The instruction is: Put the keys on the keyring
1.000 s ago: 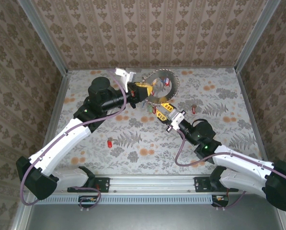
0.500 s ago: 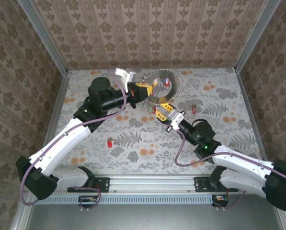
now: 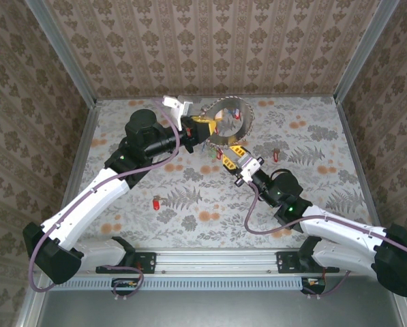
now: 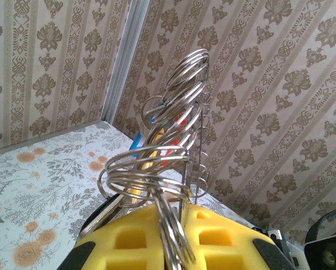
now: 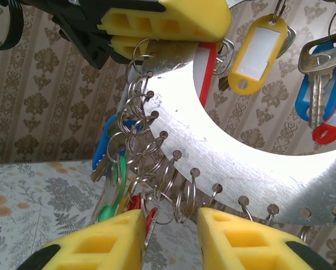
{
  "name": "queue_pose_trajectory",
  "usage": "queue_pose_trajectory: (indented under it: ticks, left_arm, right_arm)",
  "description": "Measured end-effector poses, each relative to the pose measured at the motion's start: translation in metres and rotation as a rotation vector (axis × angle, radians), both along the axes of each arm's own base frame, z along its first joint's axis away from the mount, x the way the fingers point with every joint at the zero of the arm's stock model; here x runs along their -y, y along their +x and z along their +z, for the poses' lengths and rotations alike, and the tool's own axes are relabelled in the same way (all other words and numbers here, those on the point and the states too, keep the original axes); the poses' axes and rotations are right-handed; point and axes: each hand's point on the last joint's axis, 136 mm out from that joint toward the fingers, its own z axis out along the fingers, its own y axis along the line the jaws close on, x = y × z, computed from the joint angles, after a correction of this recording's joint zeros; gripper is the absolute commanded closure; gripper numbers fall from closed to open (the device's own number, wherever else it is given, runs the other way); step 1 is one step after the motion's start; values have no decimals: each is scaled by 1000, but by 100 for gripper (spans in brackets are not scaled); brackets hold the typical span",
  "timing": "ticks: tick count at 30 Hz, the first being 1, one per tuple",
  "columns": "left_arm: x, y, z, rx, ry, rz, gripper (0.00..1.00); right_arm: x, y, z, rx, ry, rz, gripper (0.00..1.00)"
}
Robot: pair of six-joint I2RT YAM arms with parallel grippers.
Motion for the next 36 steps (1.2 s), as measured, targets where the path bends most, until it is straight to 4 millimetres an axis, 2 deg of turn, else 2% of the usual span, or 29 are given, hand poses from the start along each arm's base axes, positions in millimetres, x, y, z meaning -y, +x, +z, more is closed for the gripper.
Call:
queue_pose_trajectory:
  ticks: [17, 26, 36]
  left_arm:
    - [0, 1, 2, 6, -5, 4, 100]
    - [0, 1, 2, 6, -5, 4, 100]
    - [0, 1, 2, 6, -5, 4, 100]
  right_arm:
    - [-7, -4, -1, -1, -7, 32, 68]
    - [-16, -4, -12, -23, -29, 48, 67]
    - [-11, -2, -2, 2, 9, 15, 67]
